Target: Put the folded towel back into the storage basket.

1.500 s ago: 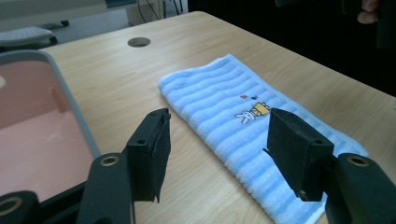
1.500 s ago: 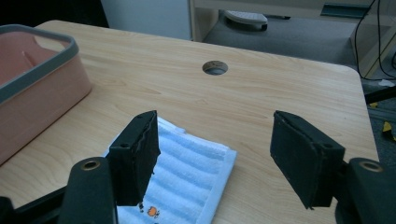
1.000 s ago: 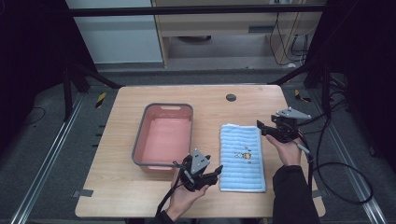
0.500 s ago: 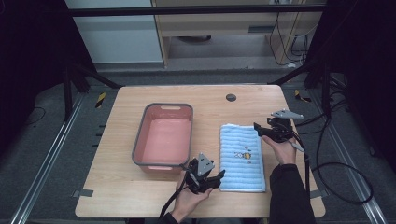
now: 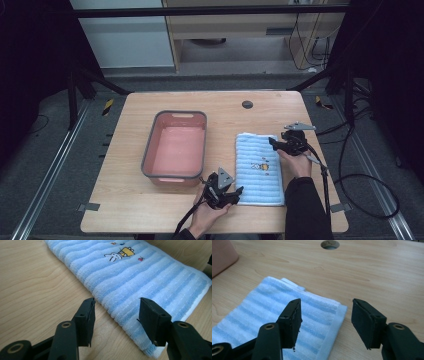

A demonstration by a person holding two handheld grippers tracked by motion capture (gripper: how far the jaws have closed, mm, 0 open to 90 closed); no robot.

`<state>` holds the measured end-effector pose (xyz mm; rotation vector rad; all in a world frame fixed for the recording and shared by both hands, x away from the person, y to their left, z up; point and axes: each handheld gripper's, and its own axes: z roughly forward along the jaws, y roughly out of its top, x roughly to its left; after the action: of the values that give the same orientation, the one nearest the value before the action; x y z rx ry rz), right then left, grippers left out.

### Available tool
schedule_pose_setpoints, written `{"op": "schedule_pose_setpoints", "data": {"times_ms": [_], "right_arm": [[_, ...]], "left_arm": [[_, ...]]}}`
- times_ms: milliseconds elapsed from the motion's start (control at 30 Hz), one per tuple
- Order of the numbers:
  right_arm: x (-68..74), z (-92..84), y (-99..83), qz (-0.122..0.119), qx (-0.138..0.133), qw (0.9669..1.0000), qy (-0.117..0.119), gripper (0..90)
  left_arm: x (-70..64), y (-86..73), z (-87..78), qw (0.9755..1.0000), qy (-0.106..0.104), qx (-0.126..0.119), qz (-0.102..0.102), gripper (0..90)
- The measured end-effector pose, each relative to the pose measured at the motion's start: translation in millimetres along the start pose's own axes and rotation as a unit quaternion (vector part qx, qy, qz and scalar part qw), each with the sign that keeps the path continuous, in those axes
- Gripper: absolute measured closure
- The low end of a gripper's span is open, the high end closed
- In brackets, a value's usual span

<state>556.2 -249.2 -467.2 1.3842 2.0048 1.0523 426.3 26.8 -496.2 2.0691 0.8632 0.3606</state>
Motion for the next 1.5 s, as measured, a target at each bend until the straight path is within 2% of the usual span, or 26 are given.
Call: {"op": "schedule_pose_setpoints", "data": {"times_ms": [200, 433, 633, 833, 900, 1000, 1200, 1333, 1500], "right_arm": [[-0.5, 7.9, -9.0, 0.007, 0.019, 0.9998, 0.004, 44.4], [2.7, 18.3, -14.0, -0.004, 0.042, 0.9991, 0.005, 48.4], [2.4, 23.4, -18.2, -0.007, 0.059, 0.9982, 0.006, 51.1], [0.3, 25.1, -22.4, 0.01, 0.059, 0.9981, 0.015, 55.2], [-1.2, 24.9, -23.8, 0.018, 0.057, 0.998, 0.022, 58.6], [1.6, 24.8, -24.0, 0.015, 0.058, 0.9979, 0.025, 66.6], [4.4, 23.9, -23.8, 0.015, 0.058, 0.9975, 0.036, 77.9], [4.3, 22.9, -23.9, 0.019, 0.058, 0.9972, 0.043, 81.0], [4.3, 20.1, -23.0, 0.024, 0.056, 0.9972, 0.044, 82.2]], "left_arm": [[-0.3, -1.8, 6.1, 1.0, -0.001, 0.006, -0.003, 47.5], [-1.7, -2.6, 10.2, 0.9999, -0.001, 0.011, -0.006, 47.8], [-3.3, -3.7, 12.6, 0.9999, 0.006, 0.016, 0.001, 48.3], [-1.5, -3.3, 13.6, 0.9997, -0.006, 0.022, -0.011, 52.3], [-2.6, -3.3, 13.7, 0.9997, -0.008, 0.021, -0.012, 55.5], [-4.4, -2.8, 13.7, 0.9996, -0.007, 0.023, -0.014, 60.3], [-6.2, -1.9, 14.3, 0.999, -0.016, 0.023, -0.035, 76.1], [-7.3, -1.3, 13.9, 0.9993, -0.011, 0.021, -0.03, 84.6], [-7.1, -0.8, 12.8, 0.9992, -0.012, 0.017, -0.034, 86.9]]}}
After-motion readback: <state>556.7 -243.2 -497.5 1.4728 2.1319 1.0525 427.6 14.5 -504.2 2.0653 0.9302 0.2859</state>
